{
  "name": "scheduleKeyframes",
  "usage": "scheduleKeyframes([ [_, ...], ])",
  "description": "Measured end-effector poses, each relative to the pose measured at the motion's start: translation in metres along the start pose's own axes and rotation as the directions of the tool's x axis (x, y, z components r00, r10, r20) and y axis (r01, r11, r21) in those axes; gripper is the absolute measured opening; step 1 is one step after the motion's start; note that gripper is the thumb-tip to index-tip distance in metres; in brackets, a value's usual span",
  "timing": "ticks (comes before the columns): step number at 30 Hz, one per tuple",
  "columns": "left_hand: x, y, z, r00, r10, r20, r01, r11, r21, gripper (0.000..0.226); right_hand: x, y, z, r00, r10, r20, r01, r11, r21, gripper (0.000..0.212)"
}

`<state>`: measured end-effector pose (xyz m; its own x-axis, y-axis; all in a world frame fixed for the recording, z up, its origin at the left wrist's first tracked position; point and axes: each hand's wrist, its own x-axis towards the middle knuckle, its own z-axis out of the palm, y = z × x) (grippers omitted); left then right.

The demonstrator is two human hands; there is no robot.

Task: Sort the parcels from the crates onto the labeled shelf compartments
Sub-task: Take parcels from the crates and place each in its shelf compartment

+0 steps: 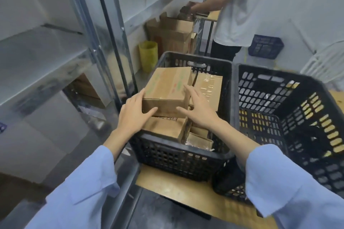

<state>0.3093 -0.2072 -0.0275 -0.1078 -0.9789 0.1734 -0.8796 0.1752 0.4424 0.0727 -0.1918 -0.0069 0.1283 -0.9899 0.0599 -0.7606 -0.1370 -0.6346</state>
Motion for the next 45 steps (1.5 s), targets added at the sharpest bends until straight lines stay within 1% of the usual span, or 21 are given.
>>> scheduleKeyframes([
  [3, -0.001, 0.0, 0.005, 0.998, 0.033, -0.044, -0.035, 0.999, -0.039, 0.084, 0.012, 0.005, 0.003, 0.999, 0.022, 0.039, -0.022, 1.0, 0.004, 0.096],
  [6, 0.001, -0.001, 0.006, 0.996, 0.071, -0.057, -0.075, 0.993, -0.086, 0.085, 0.021, 0.011, 0.001, 0.999, 0.025, 0.034, -0.025, 1.0, 0.004, 0.103],
  [11, 0.021, 0.003, 0.003, 0.999, 0.039, 0.036, -0.028, 0.963, -0.268, 0.088, 0.029, 0.019, -0.003, 0.999, 0.027, 0.047, -0.03, 0.999, 0.044, 0.11],
  [14, 0.033, 0.006, 0.003, 0.994, 0.015, 0.109, 0.024, 0.939, -0.344, 0.092, 0.033, 0.02, -0.003, 0.996, 0.042, 0.082, -0.048, 0.995, 0.082, 0.115],
  [16, 0.037, 0.008, 0.005, 0.991, 0.011, 0.135, 0.043, 0.918, -0.394, 0.09, 0.034, 0.02, 0.0, 0.995, 0.047, 0.088, -0.055, 0.994, 0.096, 0.117],
  [18, 0.038, 0.01, 0.006, 0.991, 0.012, 0.132, 0.045, 0.907, -0.42, 0.087, 0.034, 0.02, 0.001, 0.995, 0.052, 0.084, -0.061, 0.992, 0.111, 0.117],
  [24, 0.035, 0.011, 0.008, 0.993, -0.032, 0.113, 0.079, 0.897, -0.436, 0.089, 0.029, 0.018, -0.001, 0.997, 0.053, 0.057, -0.06, 0.989, 0.136, 0.113],
  [29, 0.026, 0.024, 0.003, 0.995, -0.034, 0.095, 0.076, 0.876, -0.476, 0.087, 0.019, 0.018, -0.012, 1.0, 0.017, 0.019, -0.019, 0.992, 0.127, 0.115],
  [33, 0.014, 0.039, -0.002, 0.996, -0.037, 0.077, 0.071, 0.86, -0.505, 0.087, 0.004, 0.015, -0.028, 1.0, -0.016, 0.014, 0.013, 0.981, 0.193, 0.113],
  [35, 0.006, 0.047, -0.006, 0.997, -0.035, 0.063, 0.063, 0.853, -0.519, 0.089, -0.006, 0.012, -0.036, 1.0, -0.001, 0.011, -0.002, 0.963, 0.268, 0.102],
  [37, -0.004, 0.057, -0.011, 0.998, -0.035, 0.052, 0.057, 0.848, -0.526, 0.097, -0.018, 0.009, -0.044, 1.0, 0.0, -0.009, 0.003, 0.942, 0.335, 0.083],
  [38, -0.01, 0.063, -0.014, 0.998, -0.04, 0.043, 0.056, 0.847, -0.528, 0.101, -0.023, 0.008, -0.048, 1.0, 0.0, -0.03, 0.011, 0.939, 0.344, 0.078],
  [40, -0.024, 0.075, -0.019, 0.999, -0.05, 0.022, 0.054, 0.849, -0.526, 0.106, -0.035, 0.009, -0.057, 0.998, -0.032, -0.062, 0.052, 0.934, 0.354, 0.073],
  [41, -0.032, 0.081, -0.021, 0.998, -0.056, 0.011, 0.054, 0.85, -0.524, 0.106, -0.041, 0.009, -0.061, 0.997, -0.047, -0.063, 0.067, 0.928, 0.367, 0.075],
  [43, -0.049, 0.093, -0.025, 0.997, -0.082, -0.01, 0.064, 0.845, -0.531, 0.105, -0.054, 0.009, -0.07, 0.998, -0.055, -0.044, 0.068, 0.92, 0.385, 0.086],
  [45, -0.066, 0.103, -0.028, 0.993, -0.104, -0.047, 0.063, 0.845, -0.531, 0.103, -0.068, 0.008, -0.077, 0.996, -0.08, -0.043, 0.09, 0.926, 0.367, 0.092],
])
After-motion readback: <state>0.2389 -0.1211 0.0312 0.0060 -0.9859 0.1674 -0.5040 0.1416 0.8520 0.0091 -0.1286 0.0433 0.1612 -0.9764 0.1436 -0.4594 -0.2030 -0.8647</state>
